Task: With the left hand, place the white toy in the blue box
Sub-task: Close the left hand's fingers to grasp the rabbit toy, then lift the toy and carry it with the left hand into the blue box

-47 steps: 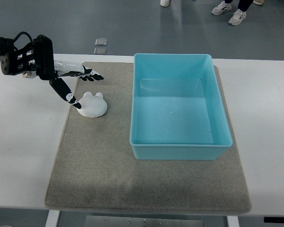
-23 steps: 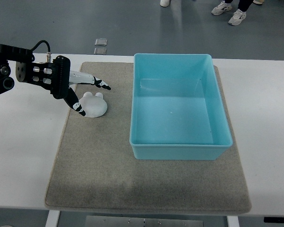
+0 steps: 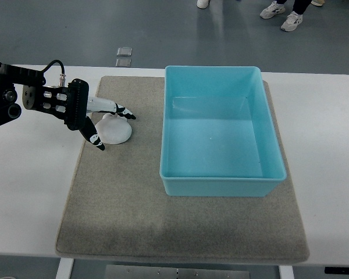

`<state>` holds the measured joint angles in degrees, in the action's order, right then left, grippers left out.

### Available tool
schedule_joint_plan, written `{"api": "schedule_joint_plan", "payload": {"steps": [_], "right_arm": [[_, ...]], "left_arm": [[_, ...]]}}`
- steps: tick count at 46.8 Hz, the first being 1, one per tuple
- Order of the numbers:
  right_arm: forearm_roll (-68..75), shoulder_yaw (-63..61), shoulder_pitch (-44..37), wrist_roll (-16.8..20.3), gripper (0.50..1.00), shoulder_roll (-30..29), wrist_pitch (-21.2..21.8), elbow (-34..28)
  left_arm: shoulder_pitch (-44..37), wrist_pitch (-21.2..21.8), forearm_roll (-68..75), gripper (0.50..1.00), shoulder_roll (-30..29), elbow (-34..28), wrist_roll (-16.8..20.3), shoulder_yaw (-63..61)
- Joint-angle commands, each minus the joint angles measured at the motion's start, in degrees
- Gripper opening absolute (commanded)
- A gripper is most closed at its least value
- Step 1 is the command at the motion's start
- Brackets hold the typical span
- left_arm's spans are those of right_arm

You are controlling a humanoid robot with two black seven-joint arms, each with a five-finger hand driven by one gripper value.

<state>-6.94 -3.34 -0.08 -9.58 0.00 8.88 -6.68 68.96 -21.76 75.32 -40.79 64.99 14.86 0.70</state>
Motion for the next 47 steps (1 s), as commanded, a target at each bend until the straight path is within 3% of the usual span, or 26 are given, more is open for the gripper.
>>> {"api": "schedule_joint_plan", "payload": {"steps": [1, 4, 9, 22, 40, 47], "right_arm": [[0.0, 0.0, 0.0, 0.0, 0.936, 0.0, 0.0, 0.0], [0.0, 0.0, 0.0, 0.0, 0.936, 0.0, 0.0, 0.0], [0.0, 0.0, 0.0, 0.0, 0.936, 0.0, 0.0, 0.0], [0.0, 0.0, 0.0, 0.0, 0.936, 0.0, 0.0, 0.0], [0.0, 0.0, 0.0, 0.0, 0.936, 0.0, 0.0, 0.0], [0.0, 0.0, 0.0, 0.0, 0.936, 0.0, 0.0, 0.0]], "left_arm": [[-0.1, 2.6, 1.6, 0.789, 0.0, 0.0, 0.1, -0.1], [-0.1, 4.4, 3.2, 0.703, 0.0, 0.0, 0.1, -0.4], [-0.1, 4.8, 3.6, 0.500, 0.0, 0.0, 0.2, -0.4], [0.1, 4.8, 3.6, 0.500, 0.0, -0.2, 3.8, -0.4], [3.2, 7.5, 3.5, 0.500, 0.1, -2.7, 3.8, 1.0], [4.6, 10.9, 3.5, 0.500, 1.7, -2.7, 3.8, 2.0]]}}
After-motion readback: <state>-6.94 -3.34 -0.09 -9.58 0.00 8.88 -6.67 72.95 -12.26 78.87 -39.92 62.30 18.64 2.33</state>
